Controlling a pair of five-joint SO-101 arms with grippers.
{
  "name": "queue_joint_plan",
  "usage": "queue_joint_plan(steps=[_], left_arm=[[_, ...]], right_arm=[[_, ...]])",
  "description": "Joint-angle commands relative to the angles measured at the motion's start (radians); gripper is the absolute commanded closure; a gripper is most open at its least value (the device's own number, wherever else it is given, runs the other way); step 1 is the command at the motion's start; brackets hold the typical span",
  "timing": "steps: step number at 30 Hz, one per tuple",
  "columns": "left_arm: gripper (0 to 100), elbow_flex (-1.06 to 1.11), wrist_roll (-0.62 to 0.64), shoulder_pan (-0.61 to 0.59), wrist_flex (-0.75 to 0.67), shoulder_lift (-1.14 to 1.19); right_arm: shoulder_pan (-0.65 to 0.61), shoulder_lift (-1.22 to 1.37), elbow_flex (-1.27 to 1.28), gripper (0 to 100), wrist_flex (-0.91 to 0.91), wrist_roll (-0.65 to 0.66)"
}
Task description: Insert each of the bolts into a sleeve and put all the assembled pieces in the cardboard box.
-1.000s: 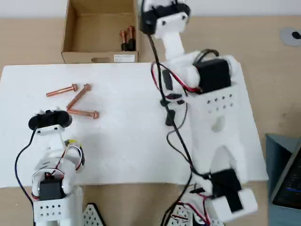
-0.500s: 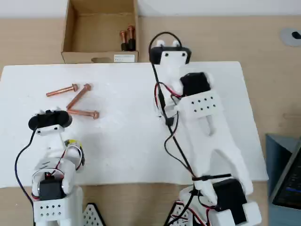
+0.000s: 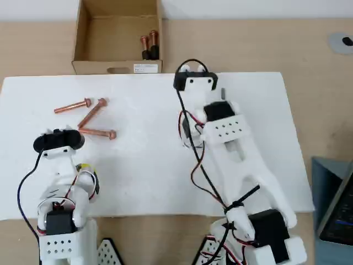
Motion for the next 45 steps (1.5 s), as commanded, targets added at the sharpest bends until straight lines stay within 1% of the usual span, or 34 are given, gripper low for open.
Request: queue_joint_plan(steps=[1,6,11,25,40,42,45], left_arm=[[100,-0.008,0.003,-0.011,-0.002,-0.007],[100,-0.008,0.003,-0.011,-0.002,-0.007],[100,-0.008,0.003,-0.011,-0.002,-0.007],[100,-0.008,0.003,-0.011,-0.002,-0.007],[100,-0.008,0.003,-0.011,-0.002,-0.007],[100,-0.008,0.003,-0.011,-0.002,-0.007],[100,-0.008,0.003,-0.011,-0.002,-0.007]], right_arm=[[0.035,-0.039,0.033,86.8,-0.052,-0.003],[0.059,-0.031,0.059,86.8,-0.08,-0.003],[0.062,0.047,0.047,86.8,-0.083,-0.008],[0.062,0.274,-0.153,86.8,-0.086,-0.006],[0.061,0.435,-0.217,87.1,-0.086,-0.005],[0.059,0.433,-0.217,89.1,-0.086,-0.005],[0.058,0.432,-0.237,98.9,-0.083,-0.003]])
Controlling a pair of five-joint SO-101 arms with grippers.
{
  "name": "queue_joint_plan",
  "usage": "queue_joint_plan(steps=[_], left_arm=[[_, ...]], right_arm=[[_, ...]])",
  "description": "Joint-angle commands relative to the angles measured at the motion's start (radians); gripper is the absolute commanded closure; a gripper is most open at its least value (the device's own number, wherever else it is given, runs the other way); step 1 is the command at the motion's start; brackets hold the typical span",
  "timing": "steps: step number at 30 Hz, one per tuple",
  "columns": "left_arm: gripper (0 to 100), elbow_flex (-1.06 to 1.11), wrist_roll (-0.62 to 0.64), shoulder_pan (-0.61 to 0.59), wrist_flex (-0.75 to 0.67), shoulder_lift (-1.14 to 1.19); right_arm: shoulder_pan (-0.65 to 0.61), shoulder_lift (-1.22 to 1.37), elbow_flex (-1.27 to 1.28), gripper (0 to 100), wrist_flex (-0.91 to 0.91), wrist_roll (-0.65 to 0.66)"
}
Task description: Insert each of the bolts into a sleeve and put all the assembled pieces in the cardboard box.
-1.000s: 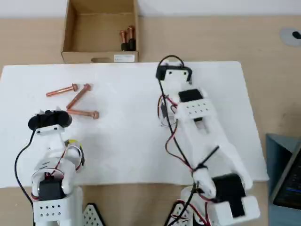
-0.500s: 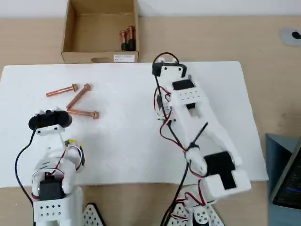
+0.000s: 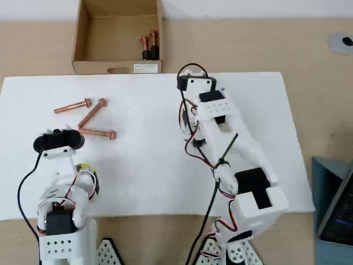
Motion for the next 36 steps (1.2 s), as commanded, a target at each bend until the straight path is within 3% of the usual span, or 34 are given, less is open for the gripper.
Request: queue_joint_plan(steps=[1,6,11,19,29,36], left_arm=[[100,-0.008,0.003,-0.011,-0.002,-0.007],[100,-0.008,0.003,-0.011,-0.002,-0.007],[100,-0.008,0.003,-0.011,-0.002,-0.007],[100,-0.008,0.0,-0.011,-0.002,-0.007],[100,-0.038,-0.011,-0.005,-0.002,-0.002],[100,-0.167,-0.044,-0.005,0.0,-0.001]], right_arm=[[0.002,0.002,-0.056,98.9,-0.009,-0.003],[0.001,0.001,-0.105,98.9,0.025,-0.003],[0.001,-0.01,-0.269,98.9,0.189,-0.011],[0.001,-0.242,-0.444,98.9,0.364,-0.009],[-0.01,-0.581,-0.415,98.9,0.511,-0.014],[-0.008,-0.881,-0.206,98.9,0.493,-0.078]])
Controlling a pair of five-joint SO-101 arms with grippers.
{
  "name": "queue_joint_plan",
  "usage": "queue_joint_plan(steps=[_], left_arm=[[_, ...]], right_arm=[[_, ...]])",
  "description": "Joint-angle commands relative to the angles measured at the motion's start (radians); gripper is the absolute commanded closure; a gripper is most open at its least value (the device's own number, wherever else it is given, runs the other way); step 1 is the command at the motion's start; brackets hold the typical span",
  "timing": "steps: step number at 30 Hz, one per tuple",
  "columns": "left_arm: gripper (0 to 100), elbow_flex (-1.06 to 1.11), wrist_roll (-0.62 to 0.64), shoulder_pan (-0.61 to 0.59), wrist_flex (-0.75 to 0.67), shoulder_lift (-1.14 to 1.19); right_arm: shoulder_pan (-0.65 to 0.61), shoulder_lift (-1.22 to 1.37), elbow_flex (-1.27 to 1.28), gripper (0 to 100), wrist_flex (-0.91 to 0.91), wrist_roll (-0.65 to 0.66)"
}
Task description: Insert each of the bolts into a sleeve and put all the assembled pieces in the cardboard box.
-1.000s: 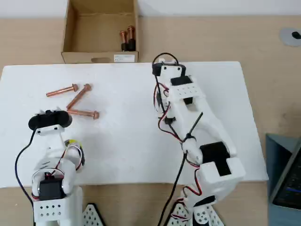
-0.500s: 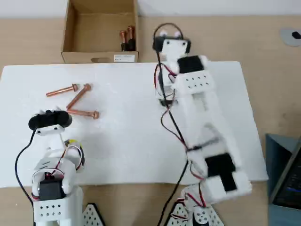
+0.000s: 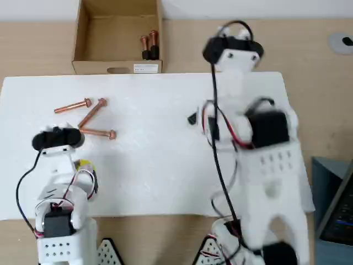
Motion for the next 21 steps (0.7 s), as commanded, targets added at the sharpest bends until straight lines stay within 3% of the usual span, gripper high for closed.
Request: queue_joint_plan(steps=[1,9,15,21], left_arm=[[100,-0.114,-0.005,-0.005,0.0,-0.001],[100,-0.233,-0.048,-0.003,-0.003,0.168],[100,-0.466,-0.052,-0.003,-0.008,0.466],[100,-0.663,-0.164,-0.009,0.003,0.817]], right_arm=[[-0.005,-0.188,0.116,98.9,-0.032,-0.014],[0.091,-0.498,0.483,98.9,-0.14,-0.009],[0.163,-0.642,0.639,98.9,-0.146,-0.009],[0.222,-0.788,0.759,98.9,-0.199,-0.009]])
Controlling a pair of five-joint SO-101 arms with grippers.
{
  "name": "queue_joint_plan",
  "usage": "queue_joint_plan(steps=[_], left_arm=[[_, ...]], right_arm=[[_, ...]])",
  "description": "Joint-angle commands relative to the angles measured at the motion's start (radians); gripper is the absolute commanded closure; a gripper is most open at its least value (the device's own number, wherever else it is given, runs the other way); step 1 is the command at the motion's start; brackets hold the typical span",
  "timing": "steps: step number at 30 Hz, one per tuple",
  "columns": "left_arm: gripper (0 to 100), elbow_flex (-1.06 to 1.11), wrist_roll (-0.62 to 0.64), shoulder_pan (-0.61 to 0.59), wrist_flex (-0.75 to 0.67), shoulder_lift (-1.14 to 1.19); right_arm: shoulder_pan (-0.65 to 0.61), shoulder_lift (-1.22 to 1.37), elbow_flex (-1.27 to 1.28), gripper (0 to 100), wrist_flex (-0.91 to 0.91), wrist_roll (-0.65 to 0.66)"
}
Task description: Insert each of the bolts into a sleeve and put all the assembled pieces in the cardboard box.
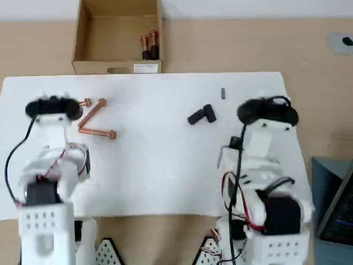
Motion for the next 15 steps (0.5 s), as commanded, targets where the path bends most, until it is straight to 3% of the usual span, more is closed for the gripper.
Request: queue_joint_plan(steps=[1,9,15], left_arm=[[100,-0.169,-0.051,-0.009,0.02,0.203],[100,-0.502,-0.087,-0.003,0.21,0.588],[100,-0.694,-0.229,-0.003,0.256,0.832]], right_arm=[[0.039,-0.096,0.067,98.9,-0.052,-0.008],[0.065,-0.325,0.226,98.9,-0.068,-0.008],[0.065,-0.418,0.254,98.9,-0.069,-0.008]])
